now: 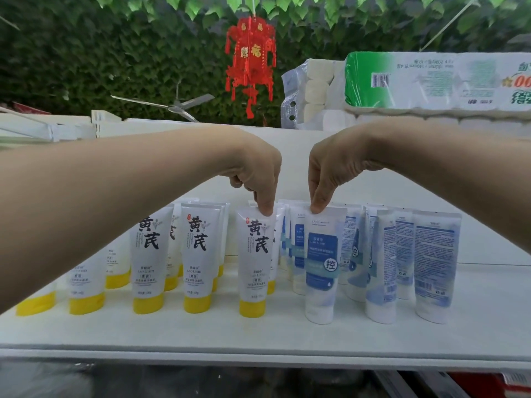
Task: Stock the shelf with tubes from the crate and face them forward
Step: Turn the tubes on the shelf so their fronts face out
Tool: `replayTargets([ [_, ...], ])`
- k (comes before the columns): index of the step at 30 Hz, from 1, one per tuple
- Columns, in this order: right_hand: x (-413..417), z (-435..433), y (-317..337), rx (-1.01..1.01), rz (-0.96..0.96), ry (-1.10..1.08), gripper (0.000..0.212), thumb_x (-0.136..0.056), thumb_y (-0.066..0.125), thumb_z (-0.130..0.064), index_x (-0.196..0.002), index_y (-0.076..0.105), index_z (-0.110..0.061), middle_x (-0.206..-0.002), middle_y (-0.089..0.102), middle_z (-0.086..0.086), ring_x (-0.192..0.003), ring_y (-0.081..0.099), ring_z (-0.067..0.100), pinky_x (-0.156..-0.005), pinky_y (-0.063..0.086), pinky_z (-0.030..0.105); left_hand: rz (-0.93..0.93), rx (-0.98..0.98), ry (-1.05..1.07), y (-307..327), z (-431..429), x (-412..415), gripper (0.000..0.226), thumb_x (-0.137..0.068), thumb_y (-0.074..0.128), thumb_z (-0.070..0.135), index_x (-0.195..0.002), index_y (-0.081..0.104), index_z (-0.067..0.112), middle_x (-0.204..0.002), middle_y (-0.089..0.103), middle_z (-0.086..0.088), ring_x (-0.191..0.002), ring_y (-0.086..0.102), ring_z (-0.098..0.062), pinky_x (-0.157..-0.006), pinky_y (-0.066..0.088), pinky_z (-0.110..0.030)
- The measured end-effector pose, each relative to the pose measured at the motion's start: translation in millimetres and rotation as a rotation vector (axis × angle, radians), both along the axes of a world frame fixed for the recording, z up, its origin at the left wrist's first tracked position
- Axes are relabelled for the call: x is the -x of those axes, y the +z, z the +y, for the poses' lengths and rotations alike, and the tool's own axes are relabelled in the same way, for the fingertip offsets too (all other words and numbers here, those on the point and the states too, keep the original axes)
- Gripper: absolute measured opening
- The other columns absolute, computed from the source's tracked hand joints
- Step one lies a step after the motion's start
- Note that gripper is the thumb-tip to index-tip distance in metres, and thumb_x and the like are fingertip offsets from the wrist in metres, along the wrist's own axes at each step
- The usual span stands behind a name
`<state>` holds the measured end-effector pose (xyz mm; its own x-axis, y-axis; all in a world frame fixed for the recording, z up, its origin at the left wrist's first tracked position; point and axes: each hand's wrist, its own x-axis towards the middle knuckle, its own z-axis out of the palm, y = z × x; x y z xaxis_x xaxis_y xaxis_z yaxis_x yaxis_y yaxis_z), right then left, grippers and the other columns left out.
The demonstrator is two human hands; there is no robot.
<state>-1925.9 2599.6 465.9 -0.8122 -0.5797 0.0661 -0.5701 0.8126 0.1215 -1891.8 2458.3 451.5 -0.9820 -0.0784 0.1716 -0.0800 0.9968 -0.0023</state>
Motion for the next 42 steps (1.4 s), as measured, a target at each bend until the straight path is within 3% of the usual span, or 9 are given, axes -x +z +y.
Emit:
replayTargets([
  [3,0,0,-2,0.016,-0.003,0.017,0.012,-0.076,0.082,-0.030,-0.079,0.072,-0.023,-0.094,0.069,-0.006,-0.105,0.059,0.017,-0.098,0.045,0.037,0.011,-0.017,-0.023,-2,-2,-1,0.018,-0.074,0.083,0.026,-0.086,0.073,0.016,-0.103,0.070,-0.005,-0.103,0.062,-0.026,-0.097,0.050,-0.044],
  [11,0,-1,-4,0.056,0.002,0.042,0.012,-0.076,0.082,-0.030,-0.080,0.074,-0.023,-0.084,0.065,-0.011,-0.107,0.059,0.020,-0.100,0.046,0.039,0.019,-0.048,-0.028,-2,-2,-2,0.024,-0.075,0.082,0.026,-0.093,0.074,0.012,-0.103,0.071,-0.006,-0.106,0.062,-0.027,-0.097,0.051,-0.043],
  [20,-1,-2,-6,0.071,0.032,0.055,0.013,-0.075,0.083,-0.031,-0.078,0.073,-0.023,-0.085,0.068,-0.009,-0.107,0.061,0.022,-0.098,0.048,0.039,0.003,-0.046,-0.023,1,5,2,0.030,-0.074,0.083,0.028,-0.096,0.074,0.009,-0.109,0.071,-0.010,-0.102,0.062,-0.026,-0.082,0.050,-0.035],
  [24,-1,-3,-7,0.090,0.044,0.068,0.012,-0.075,0.083,-0.031,-0.078,0.074,-0.023,-0.086,0.069,-0.009,-0.105,0.061,0.020,-0.098,0.047,0.040,0.020,-0.051,-0.030,0,9,1,0.032,-0.075,0.083,0.026,-0.100,0.072,0.009,-0.107,0.070,-0.009,-0.107,0.061,-0.027,-0.085,0.052,-0.036],
  [31,-4,2,-7,0.092,0.002,0.050,0.029,-0.076,0.082,-0.032,-0.100,0.076,-0.016,-0.099,0.069,-0.003,-0.108,0.059,0.021,-0.097,0.046,0.038,-0.009,-0.060,-0.024,1,10,3,0.021,-0.076,0.081,0.025,-0.091,0.073,0.014,-0.095,0.070,-0.002,-0.091,0.059,-0.018,-0.063,0.047,-0.027],
  [35,0,4,-7,0.091,0.018,0.052,0.023,-0.074,0.083,-0.032,-0.092,0.076,-0.019,-0.096,0.069,-0.004,-0.108,0.061,0.024,-0.100,0.048,0.041,-0.024,-0.072,-0.018,1,7,3,0.014,-0.076,0.082,0.027,-0.078,0.070,0.020,-0.080,0.065,0.004,-0.078,0.052,-0.012,-0.059,0.042,-0.026],
  [42,5,2,-7,0.094,0.022,0.050,0.011,-0.076,0.083,-0.029,-0.080,0.074,-0.024,-0.087,0.066,-0.008,-0.111,0.060,0.025,-0.098,0.047,0.040,-0.041,-0.078,-0.002,3,4,1,0.015,-0.074,0.083,0.030,-0.077,0.071,0.021,-0.082,0.066,0.004,-0.081,0.053,-0.012,-0.060,0.042,-0.027],
])
